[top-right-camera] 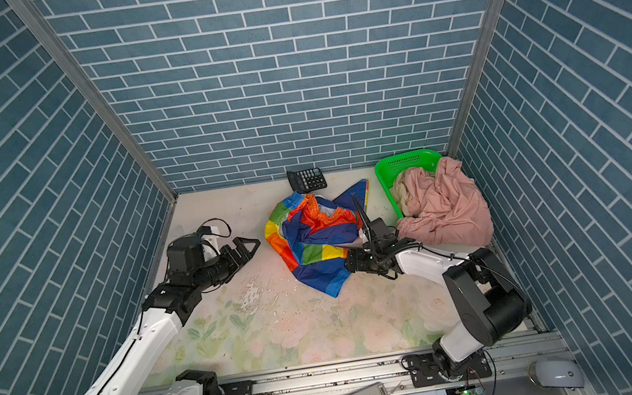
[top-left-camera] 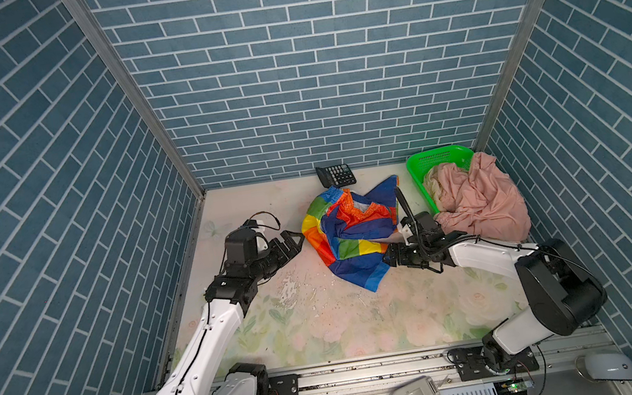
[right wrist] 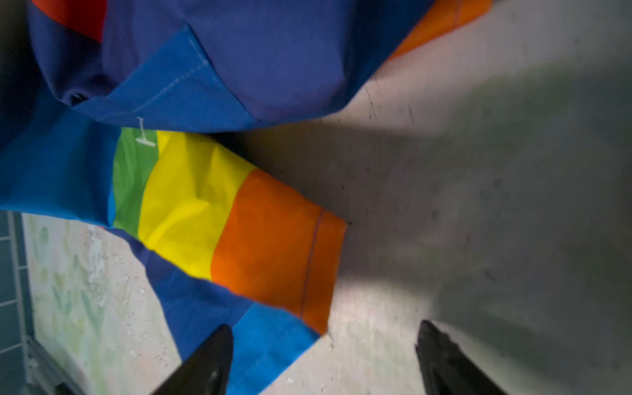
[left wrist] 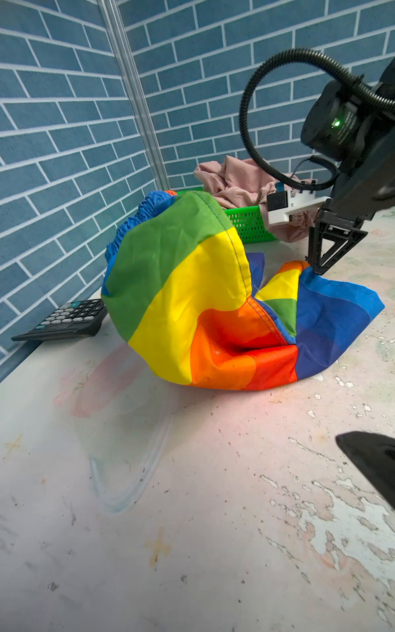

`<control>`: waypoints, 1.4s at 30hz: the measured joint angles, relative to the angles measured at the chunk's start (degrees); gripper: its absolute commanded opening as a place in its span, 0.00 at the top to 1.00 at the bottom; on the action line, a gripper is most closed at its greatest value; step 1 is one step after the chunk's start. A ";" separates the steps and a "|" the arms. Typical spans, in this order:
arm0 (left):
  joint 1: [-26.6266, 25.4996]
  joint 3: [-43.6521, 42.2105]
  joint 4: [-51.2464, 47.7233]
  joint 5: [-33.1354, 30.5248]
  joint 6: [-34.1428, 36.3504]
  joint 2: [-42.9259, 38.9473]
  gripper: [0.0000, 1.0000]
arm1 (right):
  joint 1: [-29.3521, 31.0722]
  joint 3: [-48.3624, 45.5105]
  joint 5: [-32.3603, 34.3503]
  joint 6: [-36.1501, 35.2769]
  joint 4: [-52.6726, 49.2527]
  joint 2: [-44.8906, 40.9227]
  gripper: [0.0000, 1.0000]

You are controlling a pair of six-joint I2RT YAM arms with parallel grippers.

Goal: Fold and stack the shorts

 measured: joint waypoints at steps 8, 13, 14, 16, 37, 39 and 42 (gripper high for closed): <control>-2.47 2.47 0.83 -0.68 -0.59 3.65 0.00 | 0.55 16.46 0.79 -1.25 -4.79 4.68 1.00; -6.58 8.76 2.40 -1.07 -0.11 8.61 0.00 | 1.01 25.22 3.23 -7.04 -12.33 -3.85 1.00; -7.54 10.08 2.82 -1.05 0.13 9.84 0.00 | 1.11 25.81 3.98 -8.48 -14.05 -6.71 1.00; -9.55 13.33 3.04 -1.16 1.11 12.74 0.00 | 1.18 25.57 5.51 -10.80 -17.09 -11.56 1.00; -14.69 39.34 -13.86 -9.97 13.57 40.06 0.00 | -0.04 -6.43 6.80 -12.00 -18.60 -21.42 1.00; -14.05 42.99 -14.45 -9.46 13.66 42.99 0.00 | 0.72 -8.41 5.88 -10.69 -16.28 -19.93 1.00; -11.74 49.09 -14.71 -6.43 13.33 47.52 0.00 | 1.36 -10.95 4.70 -9.07 -13.18 -18.64 1.00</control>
